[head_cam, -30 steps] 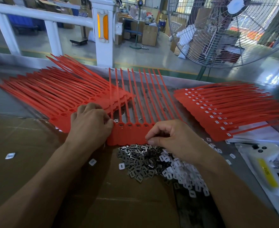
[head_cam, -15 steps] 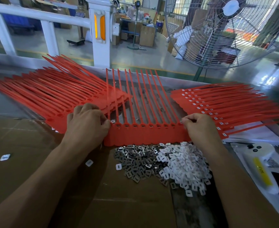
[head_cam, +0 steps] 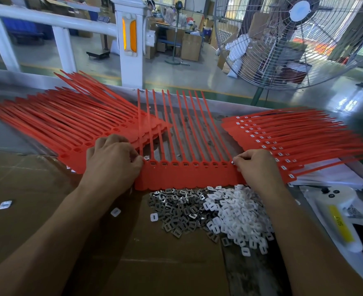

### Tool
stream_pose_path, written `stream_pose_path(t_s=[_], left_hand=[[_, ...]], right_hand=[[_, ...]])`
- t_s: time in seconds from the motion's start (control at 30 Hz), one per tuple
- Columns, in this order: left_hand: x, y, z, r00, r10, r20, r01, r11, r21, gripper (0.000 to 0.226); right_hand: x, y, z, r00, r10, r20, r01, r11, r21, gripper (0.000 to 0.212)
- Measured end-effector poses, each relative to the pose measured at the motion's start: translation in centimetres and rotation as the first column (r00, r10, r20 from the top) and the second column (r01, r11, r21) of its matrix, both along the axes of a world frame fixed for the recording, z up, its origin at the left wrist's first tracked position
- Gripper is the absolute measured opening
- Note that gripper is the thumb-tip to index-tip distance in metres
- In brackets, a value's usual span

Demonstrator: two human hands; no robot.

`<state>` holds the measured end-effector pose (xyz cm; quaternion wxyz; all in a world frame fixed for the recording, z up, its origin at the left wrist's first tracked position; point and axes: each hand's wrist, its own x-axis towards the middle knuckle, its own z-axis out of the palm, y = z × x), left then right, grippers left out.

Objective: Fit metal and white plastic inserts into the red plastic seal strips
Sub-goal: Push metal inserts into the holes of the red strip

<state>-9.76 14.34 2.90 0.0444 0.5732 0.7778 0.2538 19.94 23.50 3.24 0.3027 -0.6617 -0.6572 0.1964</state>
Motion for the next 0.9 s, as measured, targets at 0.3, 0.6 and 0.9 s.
stream_pose_path(t_s=[0.3,0.6,0.9], left_hand=[[0.1,0.0,-0.1,1.000,0.005,-0.011,-0.005,1.000,-0.007,0.018],[0.1,-0.1,0.0,1.000,0.002,-0.002,-0.002,1.000,0.002,0.017],[0.2,-0.2,0.3,1.000,0.001,-0.001,-0.001,1.000,-0.007,0.021]], right_hand=[[-0.2,0.5,-0.3,0.999,-0.040,0.009,0.040,0.999,0.018,0.016],[0.1,0.6,-0.5,0.999,-0.027,0.028,0.026,0.999,0.046,0.019],[0.7,-1.4,1.8,0.991,0.135,-0.025,-0.132,0.987,0.087,0.014]])
